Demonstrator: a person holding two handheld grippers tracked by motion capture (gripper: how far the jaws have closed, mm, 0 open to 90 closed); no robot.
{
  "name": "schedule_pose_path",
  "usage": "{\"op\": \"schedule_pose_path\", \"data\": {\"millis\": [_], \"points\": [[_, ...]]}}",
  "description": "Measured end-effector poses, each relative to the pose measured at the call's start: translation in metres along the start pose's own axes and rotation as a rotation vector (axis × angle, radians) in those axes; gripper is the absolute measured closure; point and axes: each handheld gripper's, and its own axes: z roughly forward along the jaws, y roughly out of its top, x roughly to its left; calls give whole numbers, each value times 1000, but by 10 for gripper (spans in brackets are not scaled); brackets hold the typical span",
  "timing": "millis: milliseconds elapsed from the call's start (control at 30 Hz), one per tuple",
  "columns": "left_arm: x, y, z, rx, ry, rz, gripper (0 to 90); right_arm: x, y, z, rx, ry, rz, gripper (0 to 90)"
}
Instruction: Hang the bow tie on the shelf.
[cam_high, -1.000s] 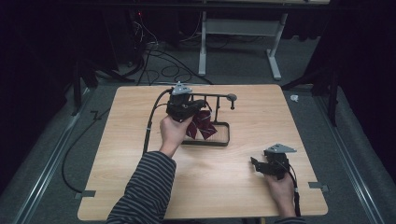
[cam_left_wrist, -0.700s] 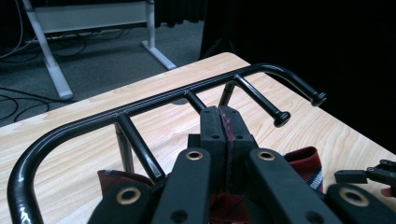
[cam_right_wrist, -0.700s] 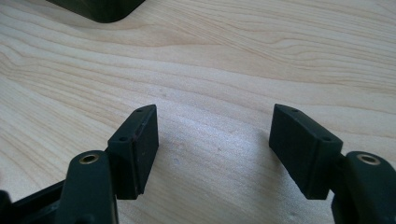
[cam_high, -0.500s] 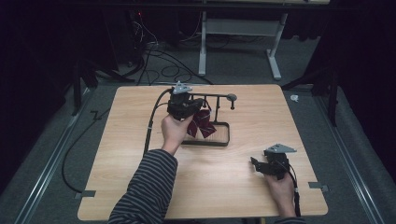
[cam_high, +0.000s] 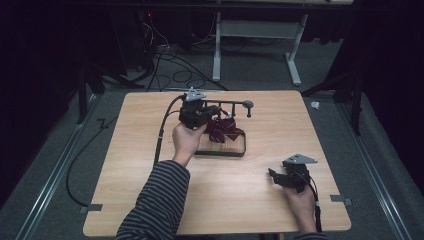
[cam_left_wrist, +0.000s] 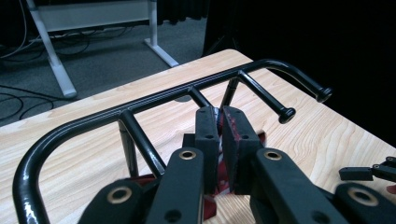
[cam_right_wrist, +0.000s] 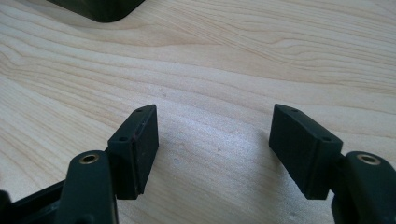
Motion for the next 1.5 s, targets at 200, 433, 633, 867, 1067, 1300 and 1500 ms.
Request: {"op": "schedule_pose_path", "data": {"millis": [200,433,633,867,1067,1300,1500], "points": [[-1,0,-5,10,-12,8,808,0,0,0,-1,0,-2,342],[-6,1,-12,16,-14,36,780,0,0,0,1,0,-2,342],[-8,0,-17,21,-23,42,746,0,0,0,0,-1,-2,342],[-8,-2,-21,20,-30,48,728,0,0,0,0,-2,-4,342],[-8,-7,-28,15,-31,45,716,0,0,0,0,-3,-7,342],[-7,-11,-36,13,-31,50,702,1,0,0,1,-5,-8,342],[-5,-19,-43,13,-30,43,690,0,0,0,1,-5,-7,343]]}}
